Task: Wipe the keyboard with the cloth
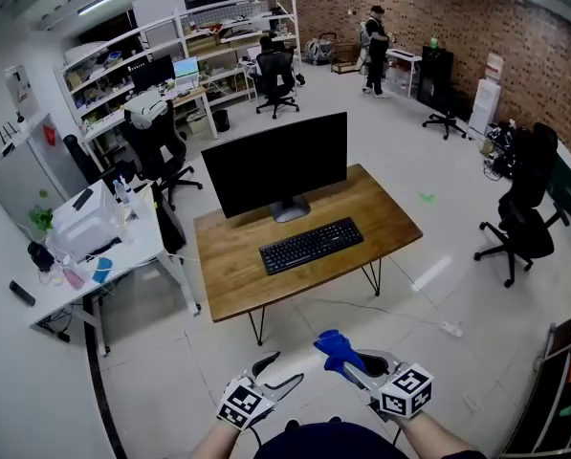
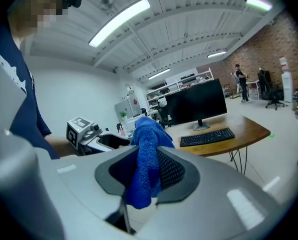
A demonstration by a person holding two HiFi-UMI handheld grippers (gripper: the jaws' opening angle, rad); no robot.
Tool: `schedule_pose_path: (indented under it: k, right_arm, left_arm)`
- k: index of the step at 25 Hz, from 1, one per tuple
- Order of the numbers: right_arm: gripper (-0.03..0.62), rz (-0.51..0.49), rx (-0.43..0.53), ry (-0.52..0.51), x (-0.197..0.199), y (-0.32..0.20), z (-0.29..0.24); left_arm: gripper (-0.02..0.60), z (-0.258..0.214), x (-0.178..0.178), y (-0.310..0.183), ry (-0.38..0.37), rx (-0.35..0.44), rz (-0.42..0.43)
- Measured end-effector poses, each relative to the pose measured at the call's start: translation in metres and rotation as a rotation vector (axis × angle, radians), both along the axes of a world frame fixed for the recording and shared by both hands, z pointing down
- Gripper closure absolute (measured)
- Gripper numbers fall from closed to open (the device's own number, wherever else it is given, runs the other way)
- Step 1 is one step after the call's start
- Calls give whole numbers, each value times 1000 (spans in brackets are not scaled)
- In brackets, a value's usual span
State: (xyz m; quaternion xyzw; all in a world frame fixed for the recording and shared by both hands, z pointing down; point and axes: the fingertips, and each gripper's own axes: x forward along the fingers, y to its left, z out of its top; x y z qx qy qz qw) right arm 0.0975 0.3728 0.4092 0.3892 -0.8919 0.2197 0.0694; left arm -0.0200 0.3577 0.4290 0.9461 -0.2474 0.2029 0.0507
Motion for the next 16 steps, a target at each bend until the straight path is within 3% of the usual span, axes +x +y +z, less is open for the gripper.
schedule_pose_path:
  k: [11,16]
  right_arm:
    - [485,7,21,-44,-47,27,-10]
    - [485,-2,17,-11,-50,37,-14]
  left_arm:
    - [285,-15,-44,26,15,19,18]
    - [285,-23,-47,33,29,29,28]
